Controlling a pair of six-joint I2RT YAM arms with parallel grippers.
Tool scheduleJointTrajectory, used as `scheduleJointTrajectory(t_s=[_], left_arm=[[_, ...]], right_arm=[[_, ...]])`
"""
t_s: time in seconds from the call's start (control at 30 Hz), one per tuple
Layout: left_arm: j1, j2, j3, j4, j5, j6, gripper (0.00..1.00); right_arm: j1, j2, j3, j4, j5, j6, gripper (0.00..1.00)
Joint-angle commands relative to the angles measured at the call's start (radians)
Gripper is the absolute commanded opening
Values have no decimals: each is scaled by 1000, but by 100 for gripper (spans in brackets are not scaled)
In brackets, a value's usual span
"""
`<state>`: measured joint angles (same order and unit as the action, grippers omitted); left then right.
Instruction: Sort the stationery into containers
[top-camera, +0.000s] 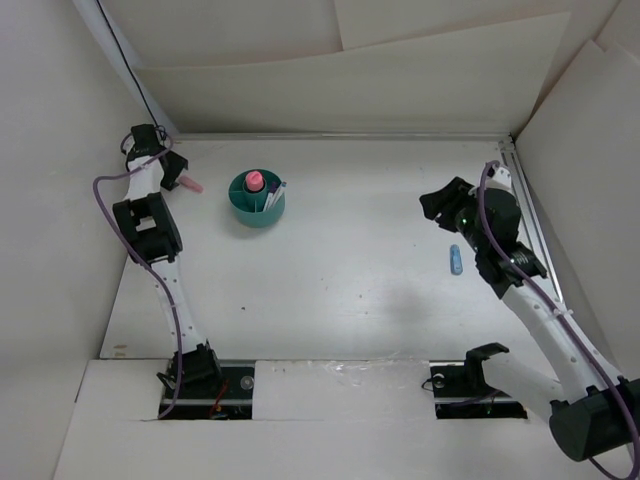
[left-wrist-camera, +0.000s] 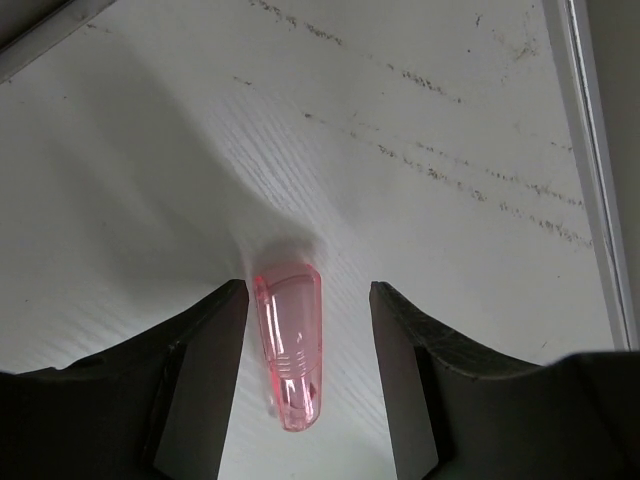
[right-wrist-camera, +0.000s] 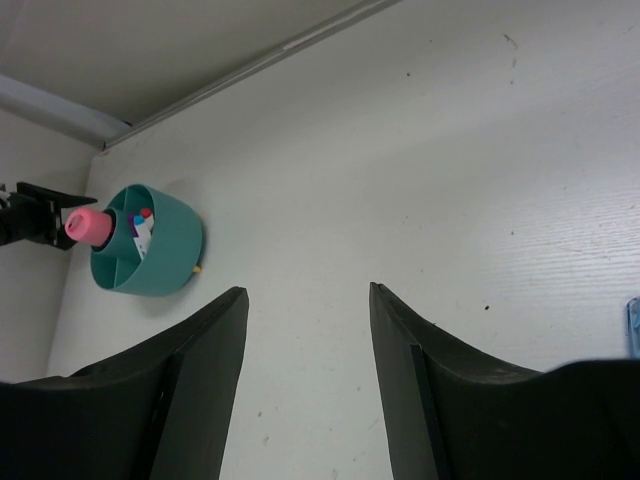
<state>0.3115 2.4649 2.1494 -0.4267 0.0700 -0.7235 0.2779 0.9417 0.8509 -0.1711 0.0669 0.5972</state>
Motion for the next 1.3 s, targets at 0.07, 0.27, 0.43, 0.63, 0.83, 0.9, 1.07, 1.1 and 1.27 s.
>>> scheduleJointTrajectory(t_s=[0.07,0.27,0.43,0.63,0.83,0.9,1.07,1.1,1.27], left_arm=[[5,11,61,-37,-22,4,48],[5,22,72,-64,-71,13,41],[5,55,105,-75,-82,13,38],[5,68,92,-55,-73,13,39],[5,68,64,-32,-64,13,39],[-8,56,29,-14,-73,22,34],[-26,46,6,6,-73,22,26],[-26,46,6,6,-73,22,26],[-35,46,6,6,-73,22,31]], right_arm=[[27,-1,20,51,42,-17,58],[27,8,30,51,42,-17,58],[27,-1,30,51,42,-17,58],[37,-1,30,51,42,-17,58],[46,-1,30,51,42,-17,58],[46,-1,30,51,42,-17,58],[46,-1,30,51,42,-17,58],[46,-1,30,51,42,-17,58],[46,-1,30,51,42,-17,58]])
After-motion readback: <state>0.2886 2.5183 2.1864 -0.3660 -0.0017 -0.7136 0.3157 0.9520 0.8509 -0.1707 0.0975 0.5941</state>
